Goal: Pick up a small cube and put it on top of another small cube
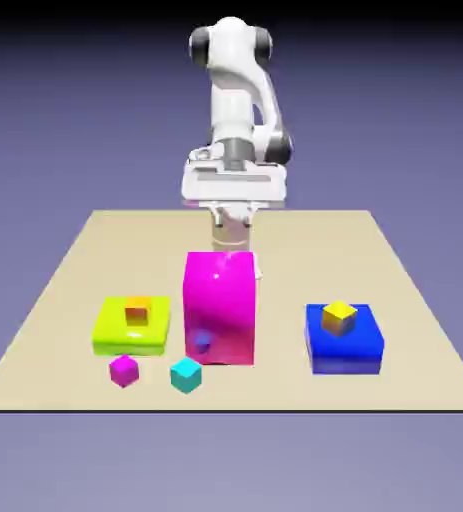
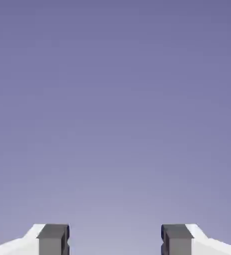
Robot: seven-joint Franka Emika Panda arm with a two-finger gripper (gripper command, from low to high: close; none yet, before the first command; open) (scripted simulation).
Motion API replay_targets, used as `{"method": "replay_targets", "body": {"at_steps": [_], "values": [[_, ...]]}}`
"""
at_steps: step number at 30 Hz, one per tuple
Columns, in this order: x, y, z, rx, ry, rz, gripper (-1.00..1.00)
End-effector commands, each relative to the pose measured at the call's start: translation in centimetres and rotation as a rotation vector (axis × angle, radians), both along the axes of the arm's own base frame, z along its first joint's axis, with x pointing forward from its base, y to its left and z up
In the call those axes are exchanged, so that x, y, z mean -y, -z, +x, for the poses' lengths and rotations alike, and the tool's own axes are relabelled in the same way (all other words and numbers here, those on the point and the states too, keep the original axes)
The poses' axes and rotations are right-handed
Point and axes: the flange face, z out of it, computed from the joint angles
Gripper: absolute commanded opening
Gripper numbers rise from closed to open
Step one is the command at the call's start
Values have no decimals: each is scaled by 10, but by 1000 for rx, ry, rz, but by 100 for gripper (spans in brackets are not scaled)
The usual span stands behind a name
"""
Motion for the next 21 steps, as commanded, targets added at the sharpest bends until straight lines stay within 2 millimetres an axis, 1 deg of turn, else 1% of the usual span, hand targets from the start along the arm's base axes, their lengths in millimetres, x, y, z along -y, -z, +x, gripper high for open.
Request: {"method": "replay_targets", "body": {"at_steps": [1, 6, 11, 16, 21], "values": [[-2, 6, 9, -46, -20, -19, 0], [-10, 42, 50, -274, -120, -119, 0], [-16, 85, 85, -502, -215, -225, 0], [-17, 133, 113, -731, -303, -334, 0], [-15, 185, 133, -963, -382, -448, 0]]}}
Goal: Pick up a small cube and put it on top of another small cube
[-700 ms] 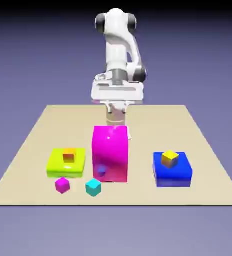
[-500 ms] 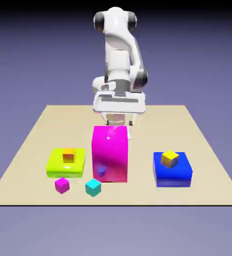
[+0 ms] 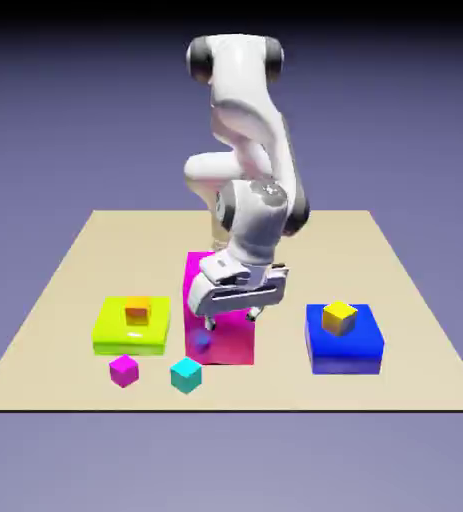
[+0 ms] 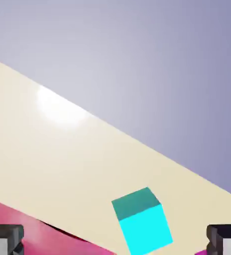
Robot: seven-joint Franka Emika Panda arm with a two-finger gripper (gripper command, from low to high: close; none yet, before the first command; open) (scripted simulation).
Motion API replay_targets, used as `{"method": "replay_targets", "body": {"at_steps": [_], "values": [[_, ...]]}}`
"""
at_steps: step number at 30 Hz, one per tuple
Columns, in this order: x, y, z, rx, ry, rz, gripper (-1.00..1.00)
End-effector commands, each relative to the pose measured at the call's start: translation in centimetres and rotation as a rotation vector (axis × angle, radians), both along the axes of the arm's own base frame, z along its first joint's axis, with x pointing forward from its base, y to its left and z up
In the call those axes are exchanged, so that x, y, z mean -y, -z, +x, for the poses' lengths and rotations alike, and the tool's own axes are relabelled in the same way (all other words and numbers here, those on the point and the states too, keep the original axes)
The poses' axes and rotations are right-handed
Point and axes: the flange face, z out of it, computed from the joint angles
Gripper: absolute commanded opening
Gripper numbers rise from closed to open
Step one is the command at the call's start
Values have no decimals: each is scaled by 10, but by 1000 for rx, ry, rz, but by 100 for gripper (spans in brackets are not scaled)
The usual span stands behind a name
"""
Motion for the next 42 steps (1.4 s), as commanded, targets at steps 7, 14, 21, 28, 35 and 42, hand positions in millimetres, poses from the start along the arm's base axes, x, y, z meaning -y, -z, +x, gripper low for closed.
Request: {"method": "replay_targets", "body": {"at_steps": [7, 14, 21, 28, 35, 42], "values": [[9, 73, 17, -316, -100, -178, 0], [21, 143, 22, -627, -175, -371, 0], [44, 178, 4, -650, -179, -388, -100], [-61, 127, 26, -610, 12, -326, -100], [-175, 72, 15, -640, 229, -242, -100], [-262, -4, -10, -734, 348, -195, -100]]}}
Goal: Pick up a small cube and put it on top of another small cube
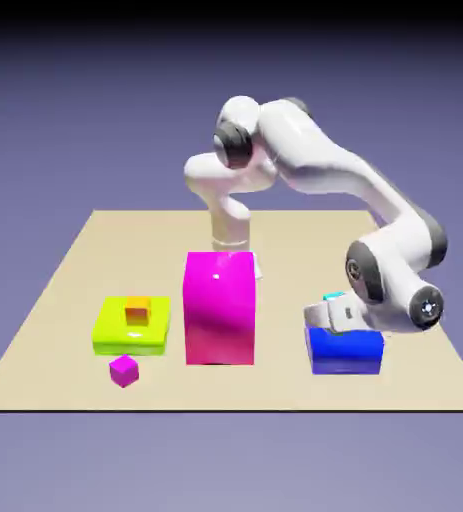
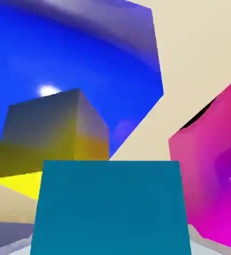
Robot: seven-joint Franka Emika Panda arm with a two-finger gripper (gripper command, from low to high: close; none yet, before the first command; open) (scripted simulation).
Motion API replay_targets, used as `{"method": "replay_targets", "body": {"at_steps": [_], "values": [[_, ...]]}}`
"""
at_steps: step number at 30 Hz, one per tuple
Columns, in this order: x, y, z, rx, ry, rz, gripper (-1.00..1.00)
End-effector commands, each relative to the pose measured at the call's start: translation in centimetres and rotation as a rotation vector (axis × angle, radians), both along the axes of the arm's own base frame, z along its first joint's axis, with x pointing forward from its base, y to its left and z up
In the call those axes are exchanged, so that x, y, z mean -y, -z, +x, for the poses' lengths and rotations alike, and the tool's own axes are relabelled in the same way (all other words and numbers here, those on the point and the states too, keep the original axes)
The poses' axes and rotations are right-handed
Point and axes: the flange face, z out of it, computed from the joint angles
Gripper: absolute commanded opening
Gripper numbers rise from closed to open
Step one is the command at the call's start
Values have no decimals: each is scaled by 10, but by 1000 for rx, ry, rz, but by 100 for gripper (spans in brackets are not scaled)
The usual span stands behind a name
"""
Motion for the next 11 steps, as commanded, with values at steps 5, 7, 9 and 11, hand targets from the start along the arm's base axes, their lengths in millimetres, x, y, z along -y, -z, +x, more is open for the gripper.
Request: {"method": "replay_targets", "body": {"at_steps": [5, 7, 9, 11], "values": [[6, 25, -22, 0, -2, 0, -100], [11, 38, -34, 0, -1, 0, -100], [13, 45, -41, 0, -1, -1, -100], [13, 45, -41, 0, -1, -1, 100]]}}
